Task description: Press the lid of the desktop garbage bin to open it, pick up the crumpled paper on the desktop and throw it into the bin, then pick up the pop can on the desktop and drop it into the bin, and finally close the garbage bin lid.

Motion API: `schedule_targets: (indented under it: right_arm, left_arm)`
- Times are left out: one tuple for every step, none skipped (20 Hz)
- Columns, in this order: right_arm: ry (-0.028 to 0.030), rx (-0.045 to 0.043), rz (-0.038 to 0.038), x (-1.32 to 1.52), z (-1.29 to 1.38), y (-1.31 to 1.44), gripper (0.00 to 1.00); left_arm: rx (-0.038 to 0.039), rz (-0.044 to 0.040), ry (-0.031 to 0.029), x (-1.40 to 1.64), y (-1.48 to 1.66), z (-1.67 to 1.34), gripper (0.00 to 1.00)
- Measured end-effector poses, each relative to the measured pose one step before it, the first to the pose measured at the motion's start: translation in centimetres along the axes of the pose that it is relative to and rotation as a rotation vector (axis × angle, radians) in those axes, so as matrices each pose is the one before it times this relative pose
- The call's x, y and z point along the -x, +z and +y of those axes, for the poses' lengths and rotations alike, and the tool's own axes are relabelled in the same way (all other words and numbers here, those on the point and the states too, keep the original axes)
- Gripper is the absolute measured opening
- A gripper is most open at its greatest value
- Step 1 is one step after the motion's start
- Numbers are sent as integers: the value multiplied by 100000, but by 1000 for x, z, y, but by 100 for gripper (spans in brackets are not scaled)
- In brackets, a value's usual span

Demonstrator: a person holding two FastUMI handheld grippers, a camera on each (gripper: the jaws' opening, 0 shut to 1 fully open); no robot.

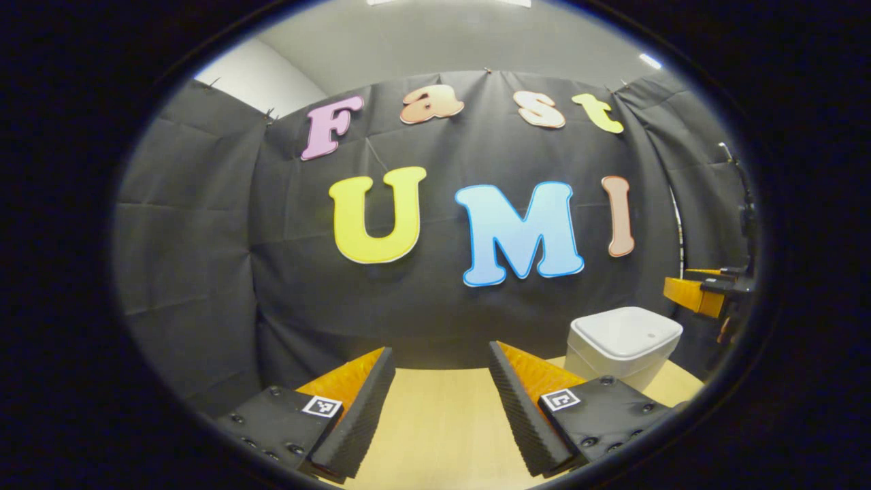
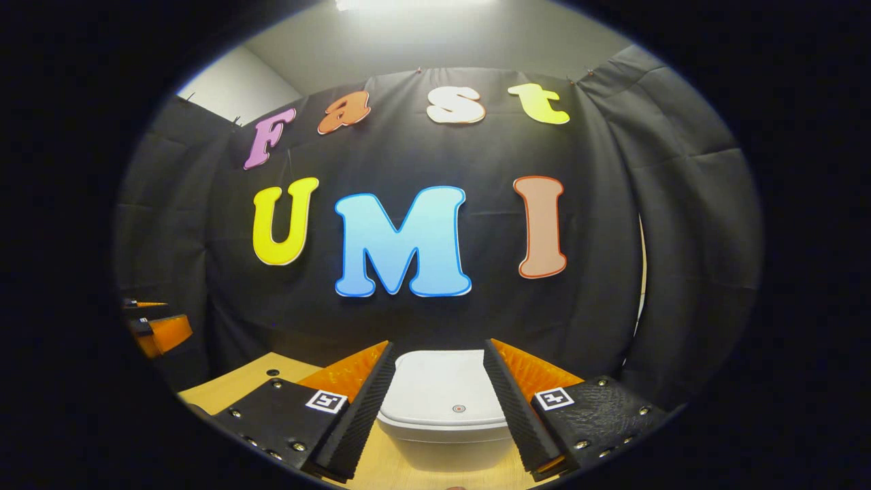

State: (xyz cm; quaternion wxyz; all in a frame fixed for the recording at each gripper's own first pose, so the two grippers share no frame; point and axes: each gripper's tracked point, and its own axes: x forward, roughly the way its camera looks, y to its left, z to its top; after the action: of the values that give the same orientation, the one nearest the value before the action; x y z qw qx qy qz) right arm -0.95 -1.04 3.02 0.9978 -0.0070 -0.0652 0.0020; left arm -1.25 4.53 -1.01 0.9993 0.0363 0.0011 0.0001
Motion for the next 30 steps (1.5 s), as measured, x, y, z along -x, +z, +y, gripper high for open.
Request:
schedule_targets:
  right_arm:
    - [27, -285, -789, 209, 14, 315, 85]
    - [416, -120, -771, 308, 141, 450, 85]
    - [316, -19, -740, 301, 183, 268, 85]
    - [666, 26, -819, 303, 164, 337, 85]
    - [623, 272, -919, 296, 181, 227, 85]
    - [855, 689, -745, 221, 232, 223, 85]
    - [862, 838, -433, 219, 186, 32, 85]
    - [371, 630, -154, 232, 104, 39, 85]
    - [237, 487, -65, 229, 39, 53, 85]
    - [-91, 566, -50, 188, -16, 68, 85]
    - [-19, 545, -121, 235, 60, 12, 85]
    - [5, 523, -109, 125, 39, 64, 85]
    - [-161, 391, -79, 91, 40, -40, 85]
    - [-262, 241, -55, -42, -114, 83, 85]
    - [-184, 63, -108, 18, -10, 48, 85]
    - [-255, -152, -40, -44, 49, 59, 85]
    - [-176, -218, -34, -25, -39, 18, 85]
    - [37, -95, -27, 3, 2, 53, 85]
    - [-118, 81, -9, 11, 44, -3, 85]
    - [25, 135, 148, -21, -12, -11, 85]
    - [43, 106, 241, -143, 60, -152, 85]
    - [213, 40, 183, -14, 102, 28, 85]
    - [112, 38, 221, -20, 80, -11, 85]
    - [115, 74, 211, -16, 136, -51, 85]
    - [158, 116, -79, -68, 110, 28, 85]
    - [125, 149, -95, 3, 105, 90, 85]
    - [156, 207, -113, -25, 139, 31, 85]
    - [-88, 319, -80, -4, 95, 61, 85]
    - [-70, 191, -57, 52, 3, -35, 85]
    - [-249, 95, -83, 63, 40, 59, 85]
  left_arm:
    - [-176, -968, -1077, 37, 440, -582, 96]
    - [159, -870, -1129, 110, 279, -588, 96]
    - [102, -913, -774, -10, 305, -567, 91]
    - [-114, -764, -553, 85, 394, -443, 91]
    - [-228, -752, -96, 139, 224, -378, 91]
    - [165, -773, -452, 83, 100, -398, 96]
    - [513, -612, -808, 26, 135, -398, 96]
    - [602, -311, -857, 106, 97, -488, 91]
    - [497, 122, -971, 44, -56, -494, 91]
    - [211, 159, -717, 139, -45, -302, 91]
    - [233, 18, -657, -118, 9, -179, 86]
    - [200, 87, -558, 32, -95, -255, 87]
    - [46, 9, -411, 32, -90, -112, 89]
    - [-94, -22, -213, -126, 125, 15, 91]
    - [-147, -118, 127, -168, 89, 94, 91]
    - [-55, -95, 132, -44, -12, 119, 91]
    - [89, 45, 142, 41, -73, 92, 91]
    - [149, 151, 203, 74, -73, 35, 91]
    - [229, 78, 263, -3, -28, 254, 91]
    - [332, 14, 198, 73, -66, 34, 91]
    - [253, 184, 267, -73, -103, 161, 91]
    - [220, 207, 350, -32, -72, 216, 91]
    - [252, 112, 142, 2, -10, 139, 84]
    - [86, 153, 300, 75, -68, 69, 84]
    - [52, -21, 131, 23, -24, 193, 84]
    - [35, 16, 131, 3, -37, 90, 96]
    - [19, 94, 26, 113, -26, 98, 96]
    - [26, -38, -70, -65, -51, 111, 96]
    - [-179, -17, -206, 23, -21, -28, 96]
    - [-393, 27, -201, 21, 0, 36, 84]
